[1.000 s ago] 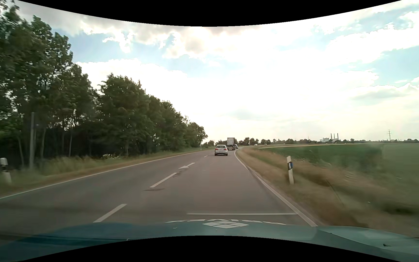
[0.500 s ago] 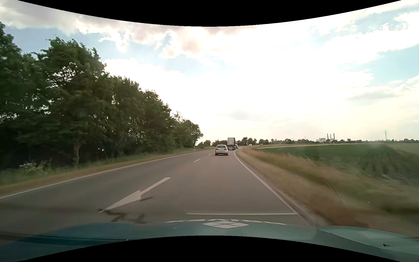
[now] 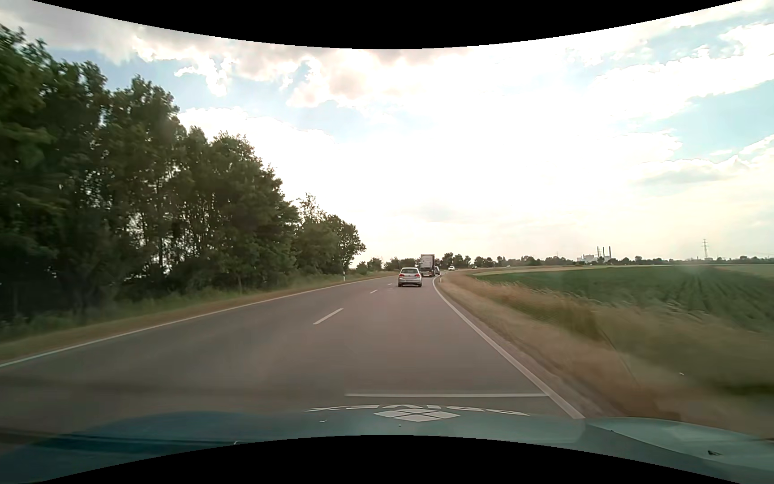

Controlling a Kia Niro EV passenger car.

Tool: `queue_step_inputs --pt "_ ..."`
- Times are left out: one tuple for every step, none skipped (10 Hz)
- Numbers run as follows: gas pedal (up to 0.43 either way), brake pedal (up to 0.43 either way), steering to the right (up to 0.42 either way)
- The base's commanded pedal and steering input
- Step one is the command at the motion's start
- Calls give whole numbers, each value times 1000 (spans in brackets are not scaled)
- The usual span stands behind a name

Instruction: Follow the waypoints while adhering to traffic rules and regulations

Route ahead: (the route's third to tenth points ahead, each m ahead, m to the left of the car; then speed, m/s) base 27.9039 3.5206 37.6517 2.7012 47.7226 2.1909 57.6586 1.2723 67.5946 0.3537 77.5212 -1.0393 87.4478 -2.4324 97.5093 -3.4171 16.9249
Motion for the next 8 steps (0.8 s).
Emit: queue_step_inputs --pt "220 0 7" --pt "220 0 7" --pt "220 0 7" --pt "220 0 7" --pt "220 0 7" --pt "220 0 7" --pt "220 0 7" --pt "220 0 7"
